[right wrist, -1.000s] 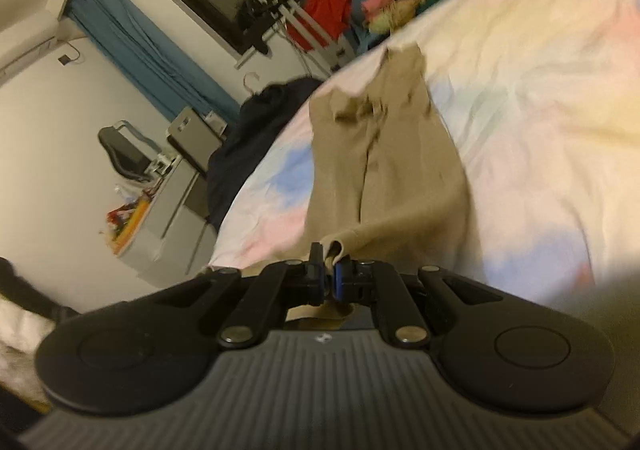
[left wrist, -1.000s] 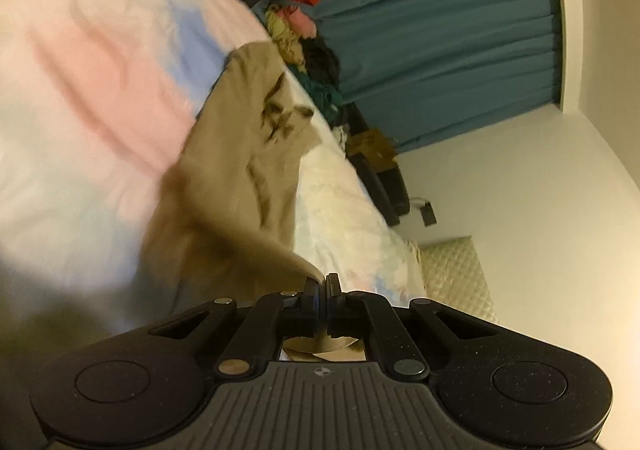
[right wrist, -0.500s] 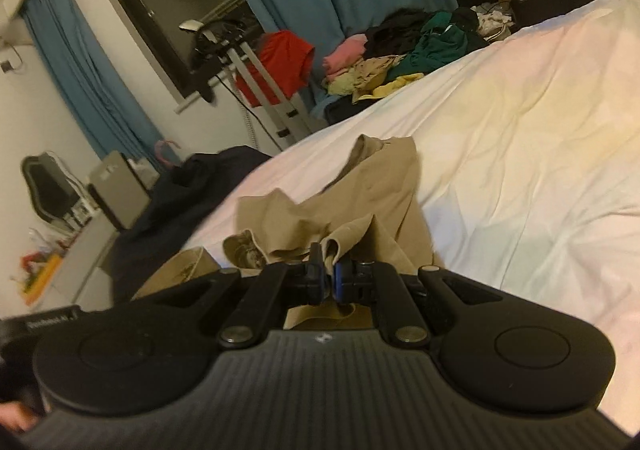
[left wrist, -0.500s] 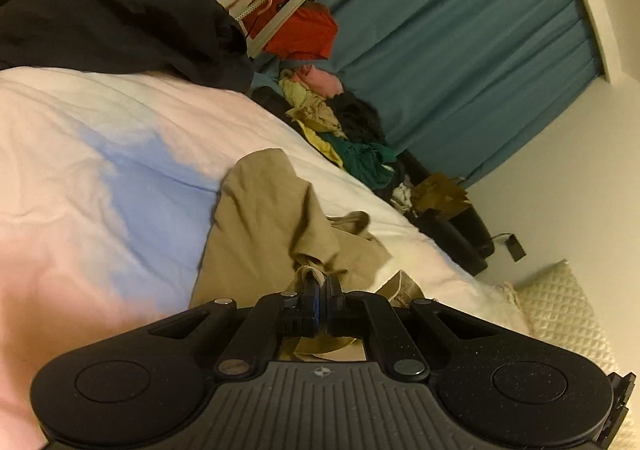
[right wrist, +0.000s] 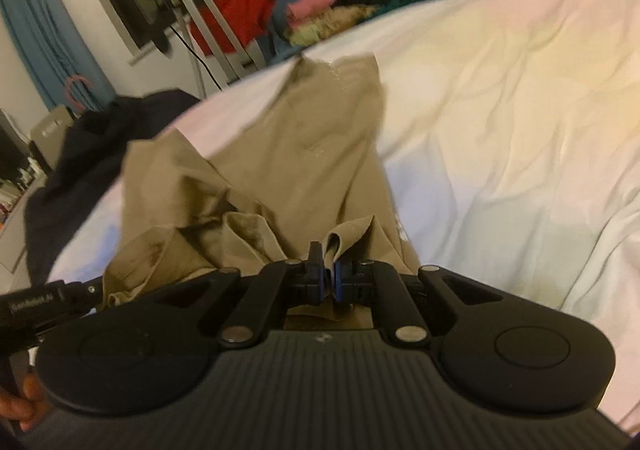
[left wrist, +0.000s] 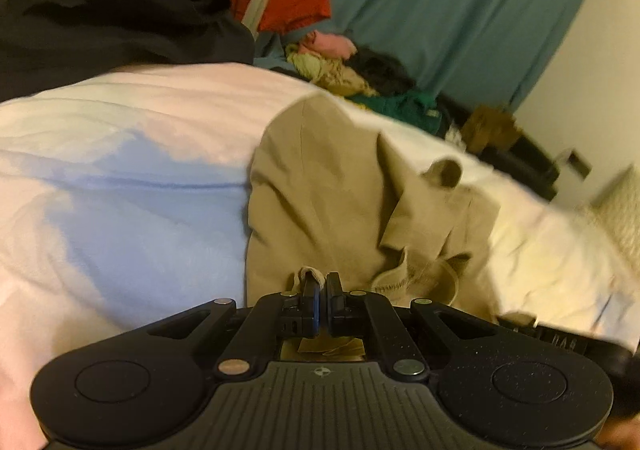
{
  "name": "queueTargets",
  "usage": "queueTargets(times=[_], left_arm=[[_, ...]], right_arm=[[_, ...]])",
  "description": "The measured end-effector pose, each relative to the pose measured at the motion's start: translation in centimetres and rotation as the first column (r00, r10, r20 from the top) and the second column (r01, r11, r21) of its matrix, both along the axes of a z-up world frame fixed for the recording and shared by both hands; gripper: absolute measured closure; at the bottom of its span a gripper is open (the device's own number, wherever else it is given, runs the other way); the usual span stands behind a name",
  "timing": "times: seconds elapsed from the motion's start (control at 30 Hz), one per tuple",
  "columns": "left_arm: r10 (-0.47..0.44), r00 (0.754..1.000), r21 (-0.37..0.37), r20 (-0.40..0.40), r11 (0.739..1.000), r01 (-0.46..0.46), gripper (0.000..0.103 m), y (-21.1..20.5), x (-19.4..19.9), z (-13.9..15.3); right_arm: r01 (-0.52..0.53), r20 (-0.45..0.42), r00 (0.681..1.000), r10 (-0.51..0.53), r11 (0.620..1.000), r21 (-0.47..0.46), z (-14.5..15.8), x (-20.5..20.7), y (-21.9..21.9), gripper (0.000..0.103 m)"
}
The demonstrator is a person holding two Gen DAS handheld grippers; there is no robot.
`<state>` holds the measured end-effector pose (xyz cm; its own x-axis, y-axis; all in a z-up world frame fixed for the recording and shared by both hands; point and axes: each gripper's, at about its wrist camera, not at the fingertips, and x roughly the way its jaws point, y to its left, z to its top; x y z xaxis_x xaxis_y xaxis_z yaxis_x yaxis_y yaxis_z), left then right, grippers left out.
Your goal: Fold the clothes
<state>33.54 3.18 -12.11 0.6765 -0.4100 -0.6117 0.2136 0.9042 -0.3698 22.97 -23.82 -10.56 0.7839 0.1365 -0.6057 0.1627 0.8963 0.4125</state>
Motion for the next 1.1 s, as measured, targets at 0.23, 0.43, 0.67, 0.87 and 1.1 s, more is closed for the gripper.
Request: queueTargets(times=[0.23, 0.43, 0.67, 0.87, 1.1], left_arm=[[-0.027, 0.999, 0.075, 0.041, 0.997, 0.024, 0.098, -0.7, -0.9, 0.5], [-0.03, 0.99, 0.101, 0.137, 0.995, 0.016, 0.07, -1.3, -4.9, 3.6], [-0.054, 0.964, 0.162, 0.26, 0.987, 0.012, 0.03, -1.6, -11.2, 8.3], [-0.056, 0.952, 0.198, 0.3, 0.98, -0.005, 0.016, -0.4, -17.0, 10.3], [-0.046, 0.949, 0.186, 0.311, 0.982, -0.013, 0.006, 0.6, -20.9, 11.2]], right_arm=[[-0.01, -0.021, 1.0, 0.01, 0.999, -0.034, 0.4, -0.1, 0.3, 0.093], [-0.032, 0.012, 0.999, 0.033, 0.998, -0.045, 3.3, -2.7, -0.1, 0.091], [-0.051, 0.196, 0.977, 0.085, 0.984, -0.173, 8.3, -9.2, 1.6, 0.005], [-0.057, 0.255, 0.959, 0.12, 0.969, -0.242, 10.4, -12.8, 3.4, 0.005], [-0.059, 0.267, 0.956, 0.125, 0.969, -0.24, 10.8, -14.9, 3.9, 0.005]])
